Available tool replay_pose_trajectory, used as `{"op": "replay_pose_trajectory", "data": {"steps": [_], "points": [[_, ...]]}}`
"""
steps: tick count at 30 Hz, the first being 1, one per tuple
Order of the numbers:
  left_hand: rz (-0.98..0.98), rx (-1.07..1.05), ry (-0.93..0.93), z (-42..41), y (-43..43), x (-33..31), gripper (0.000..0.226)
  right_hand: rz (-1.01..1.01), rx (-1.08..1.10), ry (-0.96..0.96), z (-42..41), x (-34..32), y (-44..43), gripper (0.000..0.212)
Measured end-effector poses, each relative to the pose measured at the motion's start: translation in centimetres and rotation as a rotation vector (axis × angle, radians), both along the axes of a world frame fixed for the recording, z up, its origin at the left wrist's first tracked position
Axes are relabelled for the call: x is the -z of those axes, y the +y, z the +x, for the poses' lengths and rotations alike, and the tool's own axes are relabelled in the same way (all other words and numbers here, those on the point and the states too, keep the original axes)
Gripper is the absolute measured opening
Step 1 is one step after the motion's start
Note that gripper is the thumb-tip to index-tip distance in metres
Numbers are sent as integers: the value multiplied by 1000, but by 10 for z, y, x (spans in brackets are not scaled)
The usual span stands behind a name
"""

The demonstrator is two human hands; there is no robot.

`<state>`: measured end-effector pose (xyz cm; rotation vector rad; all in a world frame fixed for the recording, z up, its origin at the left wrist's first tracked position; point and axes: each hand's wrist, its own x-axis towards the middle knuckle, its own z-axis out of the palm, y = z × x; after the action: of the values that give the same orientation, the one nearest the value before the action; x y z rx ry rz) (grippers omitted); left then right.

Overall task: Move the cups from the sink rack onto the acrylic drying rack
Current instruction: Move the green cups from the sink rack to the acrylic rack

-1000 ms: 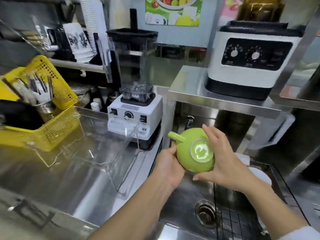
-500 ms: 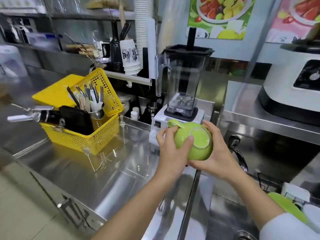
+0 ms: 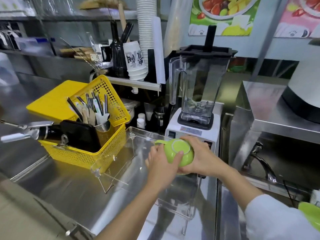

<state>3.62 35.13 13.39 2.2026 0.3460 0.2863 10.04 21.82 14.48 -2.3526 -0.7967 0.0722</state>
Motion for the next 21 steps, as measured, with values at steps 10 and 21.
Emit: {"op": "replay_pose_trajectory", "data": {"steps": [10, 21], "points": [[38, 30, 85, 13, 10, 15, 51, -132, 19, 21, 8, 6, 4, 93], [147, 36, 5, 7, 8, 11, 56, -220, 78, -71, 6, 9, -4, 107]]}}
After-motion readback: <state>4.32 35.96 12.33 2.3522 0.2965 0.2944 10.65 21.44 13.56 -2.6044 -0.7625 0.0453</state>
